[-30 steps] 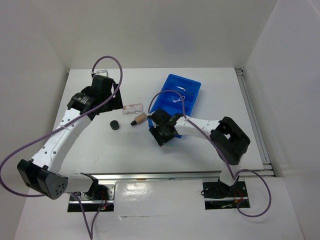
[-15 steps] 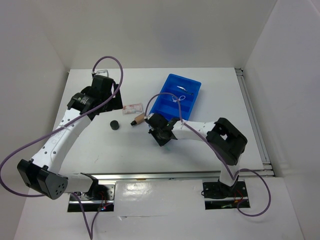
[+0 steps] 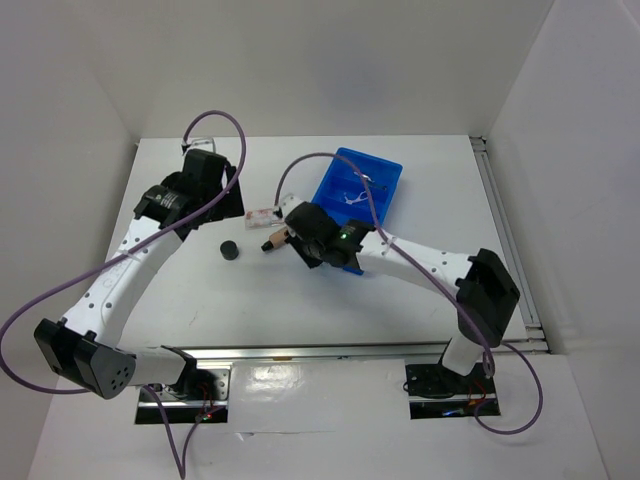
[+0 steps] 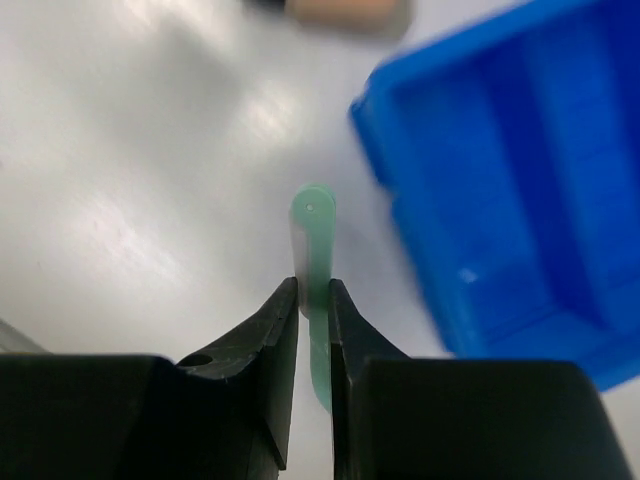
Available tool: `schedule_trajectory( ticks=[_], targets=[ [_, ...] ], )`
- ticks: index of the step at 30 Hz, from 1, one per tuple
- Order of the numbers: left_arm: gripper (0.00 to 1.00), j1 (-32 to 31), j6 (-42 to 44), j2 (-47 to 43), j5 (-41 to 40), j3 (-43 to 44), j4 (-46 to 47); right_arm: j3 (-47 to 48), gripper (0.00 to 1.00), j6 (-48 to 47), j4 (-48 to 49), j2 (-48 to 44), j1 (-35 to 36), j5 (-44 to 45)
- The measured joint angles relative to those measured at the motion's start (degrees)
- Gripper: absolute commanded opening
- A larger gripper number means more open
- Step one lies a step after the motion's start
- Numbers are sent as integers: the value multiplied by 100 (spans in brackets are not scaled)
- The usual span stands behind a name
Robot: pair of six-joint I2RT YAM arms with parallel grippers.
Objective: Organize the makeup
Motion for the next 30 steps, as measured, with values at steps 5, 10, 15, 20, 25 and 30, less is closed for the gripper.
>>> schedule_trajectory(
  ticks=[5,10,15,20,25,30],
  targets=[
    [98,0,13,-7,-101,50,20,737,14,-466,46,-146,-389,409],
    [98,0,11,-52,-181,50,28,837,14,-901,299,-90,-1281,726],
    [98,0,11,-133,-212,57,31,984,14,-1309,780,306,-2175,914],
    [98,0,9,-133,-212,57,28,1069,12,-1792,1427,800,-2614,933],
    [98,0,4,-133,-212,57,28,1075,12,-2142,1823,1239,-2769,789],
    [98,0,2,-133,-201,57,28,1075,19,-2288,2076,1488,-2859,612]
  ],
)
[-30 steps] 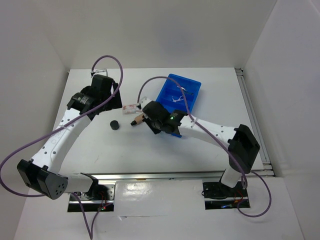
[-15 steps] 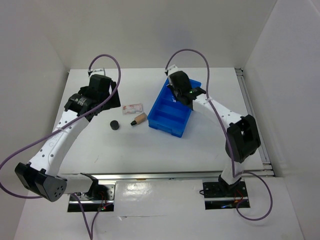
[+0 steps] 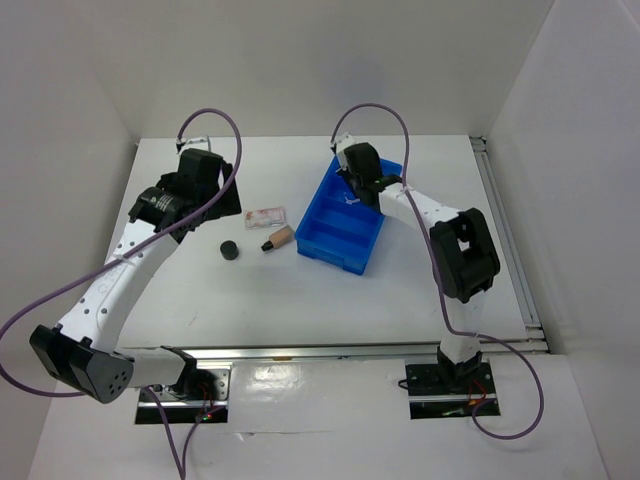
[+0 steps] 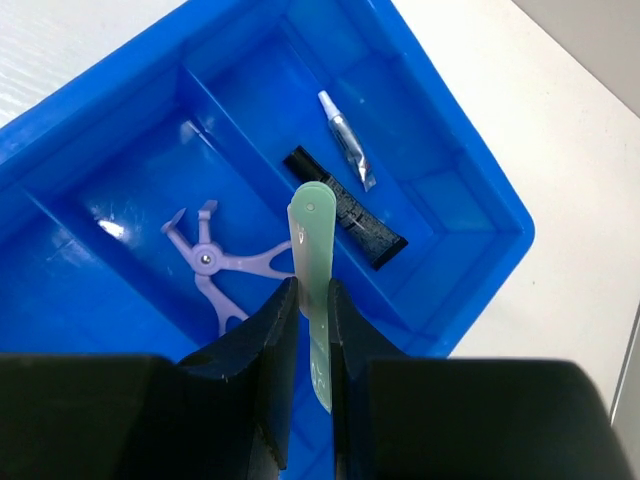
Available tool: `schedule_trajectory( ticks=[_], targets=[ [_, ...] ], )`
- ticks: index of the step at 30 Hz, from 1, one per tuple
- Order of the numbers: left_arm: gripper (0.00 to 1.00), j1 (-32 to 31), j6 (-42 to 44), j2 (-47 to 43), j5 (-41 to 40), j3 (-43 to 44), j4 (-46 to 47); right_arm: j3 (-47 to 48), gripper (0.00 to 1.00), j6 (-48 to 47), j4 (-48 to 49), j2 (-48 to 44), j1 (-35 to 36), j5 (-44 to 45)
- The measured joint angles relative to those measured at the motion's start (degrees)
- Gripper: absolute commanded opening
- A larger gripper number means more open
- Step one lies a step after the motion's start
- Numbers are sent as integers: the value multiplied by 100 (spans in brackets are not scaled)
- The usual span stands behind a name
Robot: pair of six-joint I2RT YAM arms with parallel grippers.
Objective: Organize the makeup
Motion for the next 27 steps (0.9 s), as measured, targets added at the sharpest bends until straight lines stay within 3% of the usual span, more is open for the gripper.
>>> schedule_trajectory(
  ticks=[4,8,14,18,23,27],
  targets=[
    [98,0,-2,15,28,0,-2,0,35,-31,87,118,-57,-85],
    [100,0,-7,94,76,0,-4,33,43,13,87,181,-59,-162],
    [98,0,24,249,262,13,0,256,44,243,-4,181,-72,-271],
    [97,0,157,450,496,44,9,935,44,686,-562,184,-96,-568],
    [96,74,-13,1029,575,411,-286,1720,72,1167,-1150,149,15,-1097],
    [96,562,-400,1106,673,579,-553,2070,78,1307,-1661,243,474,-1558]
  ],
)
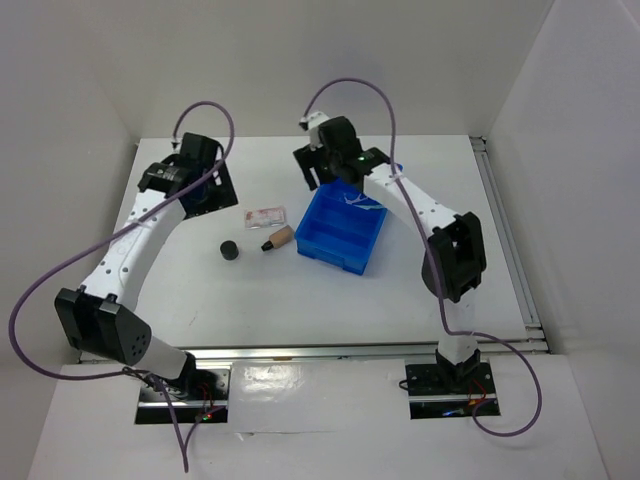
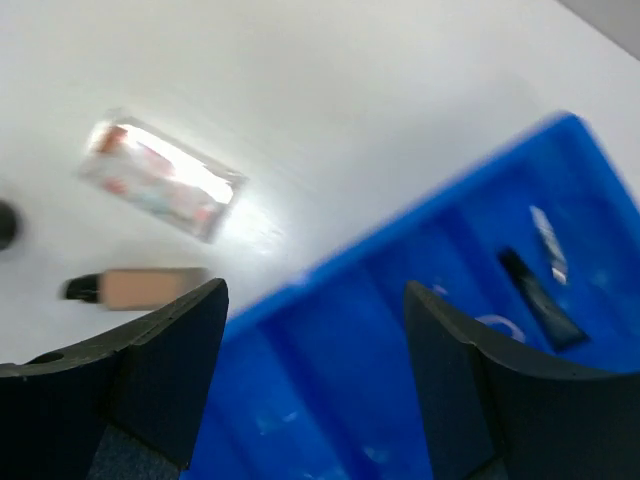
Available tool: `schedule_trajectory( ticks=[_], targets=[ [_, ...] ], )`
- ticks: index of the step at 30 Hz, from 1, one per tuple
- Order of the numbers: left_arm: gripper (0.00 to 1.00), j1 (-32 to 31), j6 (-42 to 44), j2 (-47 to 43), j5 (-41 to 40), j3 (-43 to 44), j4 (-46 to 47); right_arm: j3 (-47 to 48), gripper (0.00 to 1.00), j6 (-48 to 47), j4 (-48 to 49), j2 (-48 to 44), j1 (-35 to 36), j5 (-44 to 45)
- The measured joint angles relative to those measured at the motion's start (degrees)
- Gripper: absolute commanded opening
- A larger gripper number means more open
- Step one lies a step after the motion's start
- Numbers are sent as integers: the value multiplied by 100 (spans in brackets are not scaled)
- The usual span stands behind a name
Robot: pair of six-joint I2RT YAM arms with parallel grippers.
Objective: Organize the makeup
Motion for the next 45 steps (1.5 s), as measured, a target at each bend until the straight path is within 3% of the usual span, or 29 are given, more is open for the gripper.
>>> schedule_trajectory(
  ticks=[5,6,7,8,11,17,28,45],
  targets=[
    [99,608,-466,-170,-11,203,-291,907,82,-177,-341,741,695,-579],
    [99,638,-551,-247,-31,227,-328,1027,86,-256,-343,903,789,-654],
    [99,649,-577,-345,-44,247,-358,1108,98,-337,-337,1060,863,-717],
    [99,649,-590,-435,-52,254,-365,1147,100,-409,-332,1191,918,-745],
    [99,649,-592,-686,-120,275,-380,1130,100,-721,-269,1515,992,-811],
    [99,649,-564,-780,-166,267,-428,297,100,-1375,748,1659,1185,-796],
    [99,649,-455,-780,-177,221,-439,1139,100,-1853,1410,2653,1320,-793],
    [99,649,-367,-717,-262,219,-437,1412,100,-2214,1405,3008,1019,-1596]
  ],
)
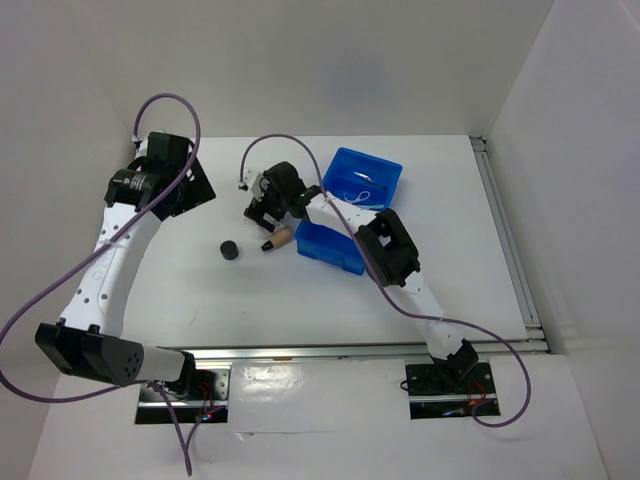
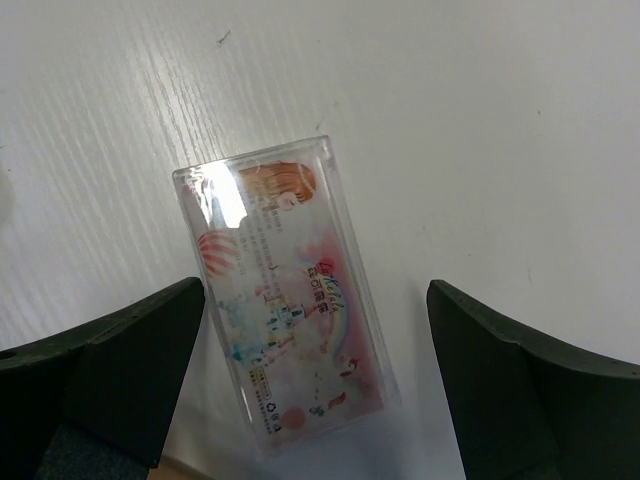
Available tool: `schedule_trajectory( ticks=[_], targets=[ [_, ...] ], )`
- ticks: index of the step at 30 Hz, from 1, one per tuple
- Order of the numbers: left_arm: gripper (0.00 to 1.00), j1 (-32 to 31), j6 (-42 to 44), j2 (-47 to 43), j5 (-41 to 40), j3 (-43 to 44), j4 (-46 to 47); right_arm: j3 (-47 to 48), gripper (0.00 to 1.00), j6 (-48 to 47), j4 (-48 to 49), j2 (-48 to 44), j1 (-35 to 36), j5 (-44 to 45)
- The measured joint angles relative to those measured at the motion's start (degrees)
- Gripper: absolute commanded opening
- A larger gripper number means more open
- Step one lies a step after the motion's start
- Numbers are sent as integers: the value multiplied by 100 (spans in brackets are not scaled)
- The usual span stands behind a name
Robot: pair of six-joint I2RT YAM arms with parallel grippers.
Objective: Organize the makeup
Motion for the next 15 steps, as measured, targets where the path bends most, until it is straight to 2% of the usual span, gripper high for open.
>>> schedule_trajectory(
  ticks=[9,12,15],
  targets=[
    [99,0,2,74,-66,0,0,144,100,175,66,201,-74,-214],
    [99,0,2,136,-63,0,0,164,95,323,46,214,-90,-238],
    [99,0,2,186,-63,0,0,190,95,455,-2,225,-90,-232]
  ],
)
